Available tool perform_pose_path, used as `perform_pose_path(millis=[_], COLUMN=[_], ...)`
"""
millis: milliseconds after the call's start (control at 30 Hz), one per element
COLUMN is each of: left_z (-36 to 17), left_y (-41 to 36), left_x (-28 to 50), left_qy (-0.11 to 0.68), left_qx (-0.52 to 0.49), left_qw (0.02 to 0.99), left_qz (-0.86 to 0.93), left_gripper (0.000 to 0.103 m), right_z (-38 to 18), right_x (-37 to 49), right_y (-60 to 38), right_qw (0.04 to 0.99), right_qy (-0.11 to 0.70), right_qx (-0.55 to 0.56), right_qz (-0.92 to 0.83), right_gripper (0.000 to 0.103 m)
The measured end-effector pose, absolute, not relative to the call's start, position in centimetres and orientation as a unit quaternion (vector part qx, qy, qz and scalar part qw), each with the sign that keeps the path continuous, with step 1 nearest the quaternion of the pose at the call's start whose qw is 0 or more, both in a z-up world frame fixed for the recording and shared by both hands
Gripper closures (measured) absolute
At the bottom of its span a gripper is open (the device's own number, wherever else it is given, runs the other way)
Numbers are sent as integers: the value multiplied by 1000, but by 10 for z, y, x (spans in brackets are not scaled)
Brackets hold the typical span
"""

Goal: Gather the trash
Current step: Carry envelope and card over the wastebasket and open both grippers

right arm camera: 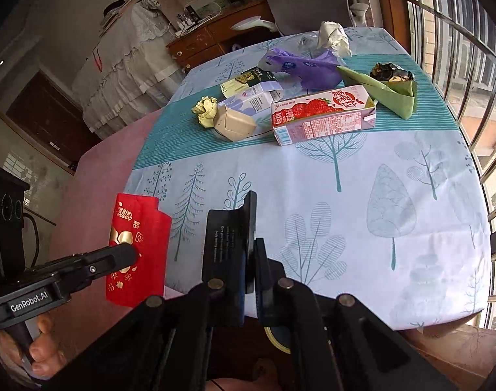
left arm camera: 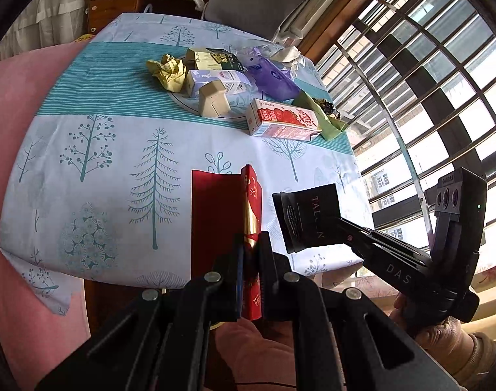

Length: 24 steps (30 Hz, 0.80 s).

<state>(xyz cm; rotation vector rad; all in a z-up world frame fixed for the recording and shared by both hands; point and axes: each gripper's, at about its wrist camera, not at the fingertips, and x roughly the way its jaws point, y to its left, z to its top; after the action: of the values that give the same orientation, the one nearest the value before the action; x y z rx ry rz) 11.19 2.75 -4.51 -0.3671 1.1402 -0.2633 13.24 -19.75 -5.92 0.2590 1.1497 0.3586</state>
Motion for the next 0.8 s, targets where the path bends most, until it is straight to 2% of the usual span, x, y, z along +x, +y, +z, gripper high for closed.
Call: perform_pose_path(millis=[200, 433, 567, 800], left_z=[-58, -101, -148, -269], left_y=[15, -3, -18, -37], left_x=[54, 4, -10, -5], left_qy=[549, 595, 621, 638], left_qx=[-130, -109, -108, -95], left_qw=[803, 762, 740, 736], left_qz=[-192, -229, -237, -208], left_gripper=[97, 97, 97, 97], right_z=[-64, -123, -171, -301], right_x=[48, -17, -31, -22], right_y=[-189, -190, -192, -206], right_qw=[825, 784, 768, 747], right_qy=[537, 594, 619, 645], right_qx=[134, 168, 163, 162], right_qz=[115, 56, 33, -10], right_gripper=[99, 99, 99, 98])
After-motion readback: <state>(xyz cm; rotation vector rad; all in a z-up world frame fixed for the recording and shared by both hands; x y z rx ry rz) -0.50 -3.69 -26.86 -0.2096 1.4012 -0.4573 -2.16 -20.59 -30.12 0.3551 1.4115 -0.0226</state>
